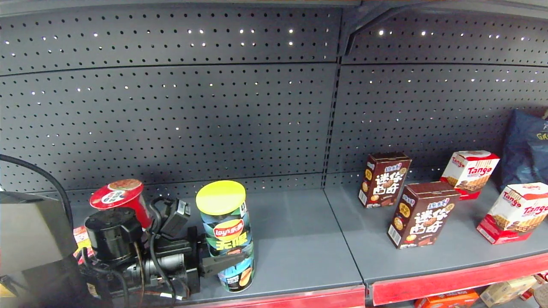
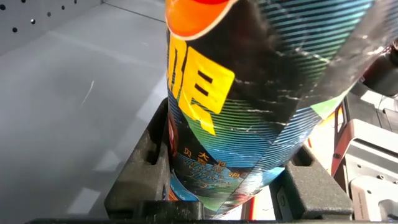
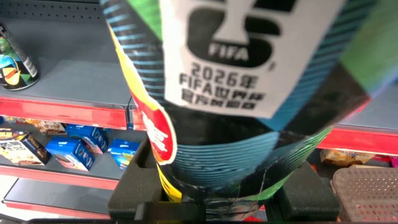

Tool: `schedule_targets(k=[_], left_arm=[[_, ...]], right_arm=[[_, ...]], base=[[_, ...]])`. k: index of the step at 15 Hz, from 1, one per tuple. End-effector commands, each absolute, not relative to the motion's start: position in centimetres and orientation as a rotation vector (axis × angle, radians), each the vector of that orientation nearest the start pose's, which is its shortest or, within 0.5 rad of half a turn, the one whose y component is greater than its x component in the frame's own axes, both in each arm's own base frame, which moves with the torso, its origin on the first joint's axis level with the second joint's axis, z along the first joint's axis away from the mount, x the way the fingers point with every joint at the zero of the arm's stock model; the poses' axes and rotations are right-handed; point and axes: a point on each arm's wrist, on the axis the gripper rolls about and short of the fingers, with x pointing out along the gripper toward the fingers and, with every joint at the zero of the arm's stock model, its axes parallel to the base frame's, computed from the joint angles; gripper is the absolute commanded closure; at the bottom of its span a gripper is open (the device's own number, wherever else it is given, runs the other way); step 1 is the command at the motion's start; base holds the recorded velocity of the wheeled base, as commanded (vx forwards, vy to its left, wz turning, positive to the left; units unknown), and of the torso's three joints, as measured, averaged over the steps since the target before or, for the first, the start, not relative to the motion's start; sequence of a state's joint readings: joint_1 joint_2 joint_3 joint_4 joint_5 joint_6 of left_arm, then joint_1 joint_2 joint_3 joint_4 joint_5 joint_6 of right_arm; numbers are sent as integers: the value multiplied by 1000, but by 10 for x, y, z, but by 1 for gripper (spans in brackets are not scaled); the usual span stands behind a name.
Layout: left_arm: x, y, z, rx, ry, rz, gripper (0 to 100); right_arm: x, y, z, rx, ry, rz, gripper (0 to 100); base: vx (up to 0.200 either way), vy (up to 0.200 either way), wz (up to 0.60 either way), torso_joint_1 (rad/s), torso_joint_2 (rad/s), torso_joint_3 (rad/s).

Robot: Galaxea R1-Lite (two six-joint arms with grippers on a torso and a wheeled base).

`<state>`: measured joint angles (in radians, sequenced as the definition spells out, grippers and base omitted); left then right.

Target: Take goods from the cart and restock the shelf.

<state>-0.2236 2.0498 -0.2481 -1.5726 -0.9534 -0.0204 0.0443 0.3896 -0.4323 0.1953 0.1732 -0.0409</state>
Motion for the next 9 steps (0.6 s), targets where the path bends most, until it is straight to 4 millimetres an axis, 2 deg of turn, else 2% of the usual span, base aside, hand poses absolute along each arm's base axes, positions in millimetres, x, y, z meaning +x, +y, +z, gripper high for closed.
schedule_targets(k=[1, 2, 3, 9], left_arm=[[254, -76, 55, -109, 248, -1168, 100], [255, -76, 55, -107, 243, -1169, 100], [255, -76, 55, -106, 242, -1169, 0], [250, -75, 60, -92, 228, -1171, 0]], right_arm=[[-5, 4, 181, -31, 150, 221, 100], [-5, 4, 181, -31, 152, 221, 100], [-4, 4, 181, -31, 155, 221, 100], [-4, 4, 180, -31, 158, 221, 100]], base=[[0, 0, 0, 0, 0, 0], [0, 0, 0, 0, 0, 0], [0, 0, 0, 0, 0, 0], [0, 0, 0, 0, 0, 0]])
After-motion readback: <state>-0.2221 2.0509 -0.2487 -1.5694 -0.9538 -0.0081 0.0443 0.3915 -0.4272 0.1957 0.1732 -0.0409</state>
